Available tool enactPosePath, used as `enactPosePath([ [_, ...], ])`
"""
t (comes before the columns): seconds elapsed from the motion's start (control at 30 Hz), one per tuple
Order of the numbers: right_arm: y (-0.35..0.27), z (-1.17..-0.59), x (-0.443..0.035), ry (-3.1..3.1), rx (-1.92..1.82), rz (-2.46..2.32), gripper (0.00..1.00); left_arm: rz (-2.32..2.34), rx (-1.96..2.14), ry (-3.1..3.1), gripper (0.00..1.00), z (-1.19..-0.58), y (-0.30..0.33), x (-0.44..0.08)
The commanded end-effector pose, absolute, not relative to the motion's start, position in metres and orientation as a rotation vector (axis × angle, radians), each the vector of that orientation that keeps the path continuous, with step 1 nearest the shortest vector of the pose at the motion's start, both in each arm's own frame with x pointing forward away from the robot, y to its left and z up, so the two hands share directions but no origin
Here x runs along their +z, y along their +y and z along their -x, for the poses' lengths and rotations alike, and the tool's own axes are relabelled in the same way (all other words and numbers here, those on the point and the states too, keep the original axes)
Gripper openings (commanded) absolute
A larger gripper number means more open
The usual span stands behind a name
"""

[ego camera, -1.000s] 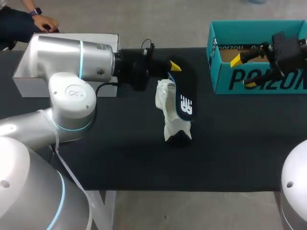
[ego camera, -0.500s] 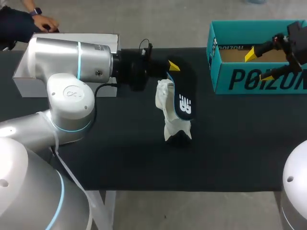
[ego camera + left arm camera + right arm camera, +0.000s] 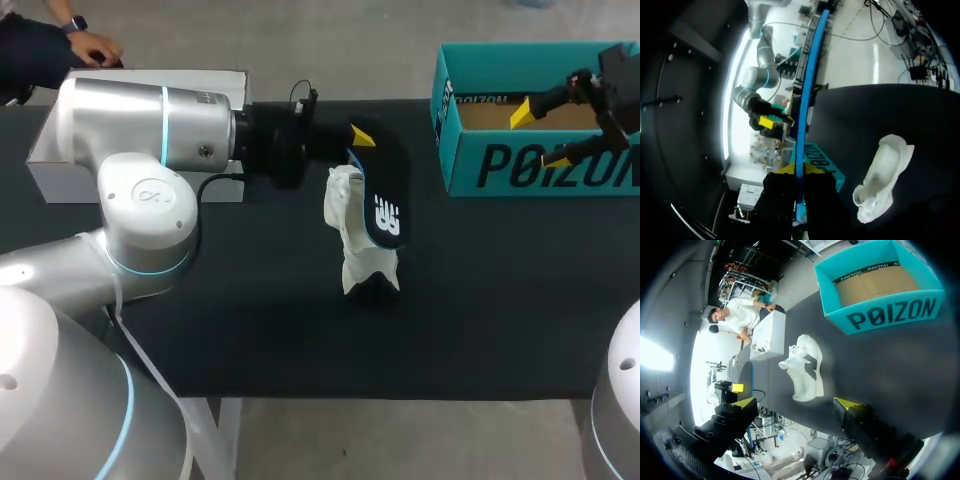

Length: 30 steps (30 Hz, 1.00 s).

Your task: Take the shoe out of the shoebox, open the shoe tongue, remove and reinsert the insole, then place the shoe into the shoebox

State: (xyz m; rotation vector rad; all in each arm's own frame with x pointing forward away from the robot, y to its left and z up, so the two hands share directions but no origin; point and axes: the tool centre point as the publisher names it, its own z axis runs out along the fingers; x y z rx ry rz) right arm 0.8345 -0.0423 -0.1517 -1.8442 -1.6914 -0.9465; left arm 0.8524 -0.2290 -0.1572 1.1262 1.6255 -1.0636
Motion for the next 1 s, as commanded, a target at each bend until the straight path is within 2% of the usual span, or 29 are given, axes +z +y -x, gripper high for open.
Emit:
enactPosePath([
  [0.03,-0.043,-0.834,-0.151,-1.692,-0.943,1.847,1.0,-1.126,-1.059,1.628,0.0,-0.852,-0.23,-0.157],
  [0.27,-0.043,-0.834,-0.151,-1.692,-0.943,1.847,1.0,-1.137,-0.995,1.682,0.0,-0.838,-0.229,-0.161],
  [0.6,-0.043,-0.834,-0.151,-1.692,-0.943,1.847,1.0,-1.164,-0.94,1.983,0.0,-0.793,-0.202,-0.201],
  [1.0,-0.043,-0.834,-0.151,-1.692,-0.943,1.847,1.0,-1.063,-1.032,2.147,0.0,-0.778,-0.183,-0.253],
])
